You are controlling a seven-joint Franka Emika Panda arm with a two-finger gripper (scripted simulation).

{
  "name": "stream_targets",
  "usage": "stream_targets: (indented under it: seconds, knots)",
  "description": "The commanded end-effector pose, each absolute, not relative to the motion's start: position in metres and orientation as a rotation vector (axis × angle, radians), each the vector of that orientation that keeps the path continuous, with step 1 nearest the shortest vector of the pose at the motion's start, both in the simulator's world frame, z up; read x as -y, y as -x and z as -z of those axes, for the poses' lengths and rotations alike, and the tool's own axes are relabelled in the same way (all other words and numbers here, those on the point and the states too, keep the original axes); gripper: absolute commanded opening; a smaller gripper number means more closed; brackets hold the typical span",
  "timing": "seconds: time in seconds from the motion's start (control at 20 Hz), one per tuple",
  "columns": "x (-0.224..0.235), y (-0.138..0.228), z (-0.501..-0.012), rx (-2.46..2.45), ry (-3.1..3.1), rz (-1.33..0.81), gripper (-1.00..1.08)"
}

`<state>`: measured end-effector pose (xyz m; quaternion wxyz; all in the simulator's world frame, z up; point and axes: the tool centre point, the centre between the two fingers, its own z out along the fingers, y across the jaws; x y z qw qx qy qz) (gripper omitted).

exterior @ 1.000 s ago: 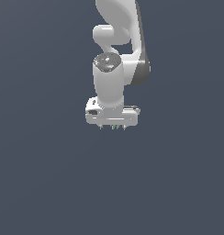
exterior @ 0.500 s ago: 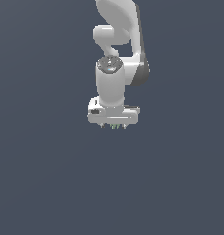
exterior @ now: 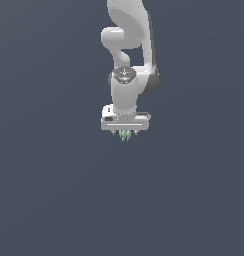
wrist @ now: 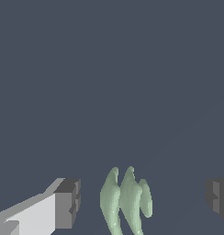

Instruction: Pick up the object and move it to a goal position.

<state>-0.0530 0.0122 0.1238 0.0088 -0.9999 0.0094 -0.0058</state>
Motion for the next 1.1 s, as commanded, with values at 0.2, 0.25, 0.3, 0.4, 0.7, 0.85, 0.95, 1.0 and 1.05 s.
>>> stream_targets:
  seconds: [0.2,0.25,0.3,0.4,0.7,0.85,0.95,1.0,1.05]
  knots:
    - [-0.016,0.089,-0.103,0.023,3.136,0.007,1.0]
    - [-0.016,0.093,-0.1,0.029,3.137,0.006,1.0]
    - [-0.017,0.097,-0.098,0.034,3.138,0.005,1.0]
    - [-0.017,0.103,-0.095,0.043,3.139,0.003,1.0]
    - [-0.018,0.113,-0.09,0.057,3.141,0.0,1.0]
    - [-0.018,0.112,-0.09,0.056,3.141,-0.001,1.0]
    - [-0.018,0.113,-0.088,0.056,3.141,-0.001,1.0]
    - [-0.018,0.113,-0.086,0.056,3.141,-0.001,1.0]
    - [-0.018,0.113,-0.083,0.056,3.141,-0.001,1.0]
